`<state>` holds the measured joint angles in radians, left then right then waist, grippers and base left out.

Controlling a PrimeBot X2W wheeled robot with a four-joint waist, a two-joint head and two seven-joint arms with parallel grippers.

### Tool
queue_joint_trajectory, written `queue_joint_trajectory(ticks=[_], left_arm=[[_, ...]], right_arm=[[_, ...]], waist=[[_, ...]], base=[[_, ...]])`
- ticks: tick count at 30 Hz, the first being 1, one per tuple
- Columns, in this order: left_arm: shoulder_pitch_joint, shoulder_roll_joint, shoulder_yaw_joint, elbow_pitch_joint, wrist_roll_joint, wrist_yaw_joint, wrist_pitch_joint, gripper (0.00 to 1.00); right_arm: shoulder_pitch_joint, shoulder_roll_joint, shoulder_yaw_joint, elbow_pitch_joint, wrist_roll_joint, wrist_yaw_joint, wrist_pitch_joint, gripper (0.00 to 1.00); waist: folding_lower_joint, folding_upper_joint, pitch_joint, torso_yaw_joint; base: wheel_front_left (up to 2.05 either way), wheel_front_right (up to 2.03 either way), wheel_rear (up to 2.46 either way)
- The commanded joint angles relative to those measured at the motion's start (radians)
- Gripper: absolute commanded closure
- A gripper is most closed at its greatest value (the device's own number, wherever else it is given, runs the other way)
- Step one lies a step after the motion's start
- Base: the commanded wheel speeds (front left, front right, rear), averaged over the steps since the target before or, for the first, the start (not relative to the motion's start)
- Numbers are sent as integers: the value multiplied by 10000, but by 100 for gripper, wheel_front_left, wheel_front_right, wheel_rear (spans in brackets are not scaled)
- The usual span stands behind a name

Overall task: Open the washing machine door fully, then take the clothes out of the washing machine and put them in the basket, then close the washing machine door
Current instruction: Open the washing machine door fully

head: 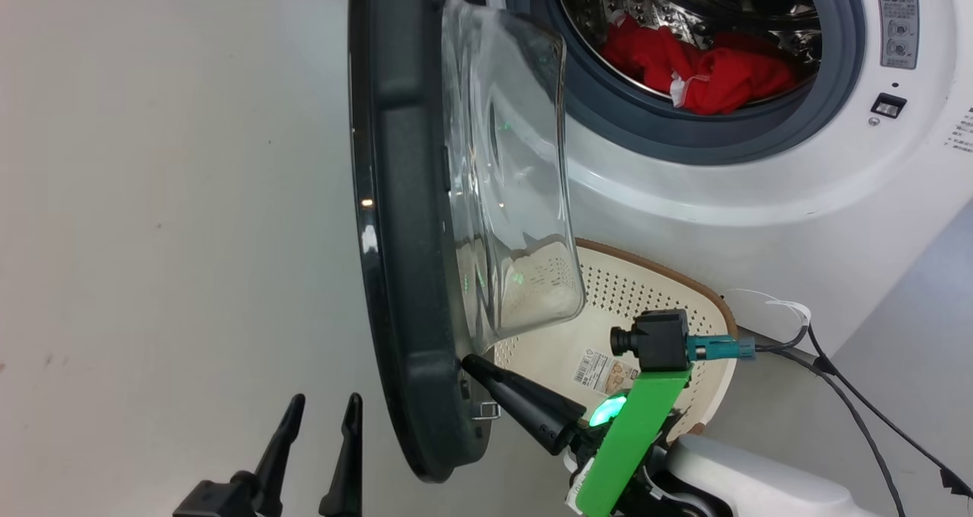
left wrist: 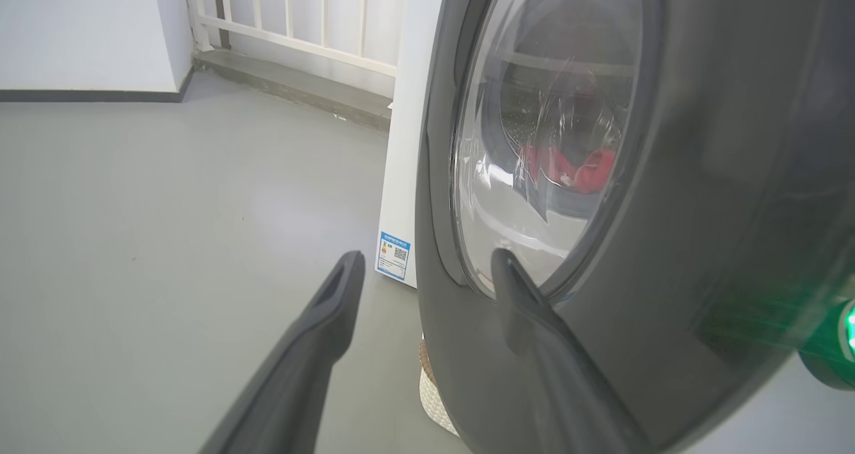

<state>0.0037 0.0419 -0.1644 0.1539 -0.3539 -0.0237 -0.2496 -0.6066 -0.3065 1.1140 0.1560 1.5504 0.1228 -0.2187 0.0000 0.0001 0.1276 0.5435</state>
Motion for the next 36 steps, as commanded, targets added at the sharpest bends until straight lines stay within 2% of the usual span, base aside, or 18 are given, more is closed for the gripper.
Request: queue_joint_trajectory(ticks=[1, 5, 7, 9, 10, 11, 12, 18, 22, 29, 36], left_arm=[[-58, 83, 352, -276, -58, 88, -122, 0], [-47, 83, 364, -227, -20, 40, -122, 0], [-72, 83, 390, -182, 8, 2, -122, 0], [-109, 83, 421, -135, 40, -39, -122, 0], [-127, 83, 437, -112, 62, -65, -122, 0], [-146, 83, 450, -84, 94, -100, -122, 0], [-163, 83, 462, -46, 130, -133, -122, 0], [-282, 83, 528, 146, 283, -299, -122, 0], [-283, 83, 515, 303, 409, -413, -122, 0], [-236, 83, 564, 498, 556, -540, -122, 0], [-205, 83, 738, 538, 595, -592, -122, 0]], right_arm=[[-138, 246, 49, -230, 41, 79, -38, 100], [-57, 132, 96, -100, -90, 79, -151, 100], [7, 42, 89, 3, -180, 79, -225, 68], [82, -52, 96, 90, -248, 79, -280, 56], [125, -109, 112, 154, -287, 79, -302, 46], [177, -160, 110, 230, -311, 79, -323, 17], [235, -205, 95, 299, -318, 79, -342, 0], [677, -467, -183, 758, -490, 79, -414, 0], [1078, -580, -542, 1177, -997, 79, -426, 0], [2171, -569, -1849, 1718, -2200, 79, -429, 0], [3070, -391, -3748, 2204, -3646, 79, -430, 0]], waist=[[0, -1, -22, -11], [0, -1, -80, -37], [0, -1, -108, -55], [0, -1, -149, -73], [0, -1, -174, -83], [0, -1, -198, -95], [0, -1, -226, -107], [0, -1, -413, -192], [0, -1, -578, -273], [0, -1, -796, -392], [0, -1, -806, -581]], base=[[0, 0, 0], [0, 0, 0], [0, 0, 0], [0, 0, 0], [0, 0, 0], [0, 0, 0], [0, 0, 0], [0, 0, 0], [0, 0, 0], [0, 0, 0], [0, 0, 0]])
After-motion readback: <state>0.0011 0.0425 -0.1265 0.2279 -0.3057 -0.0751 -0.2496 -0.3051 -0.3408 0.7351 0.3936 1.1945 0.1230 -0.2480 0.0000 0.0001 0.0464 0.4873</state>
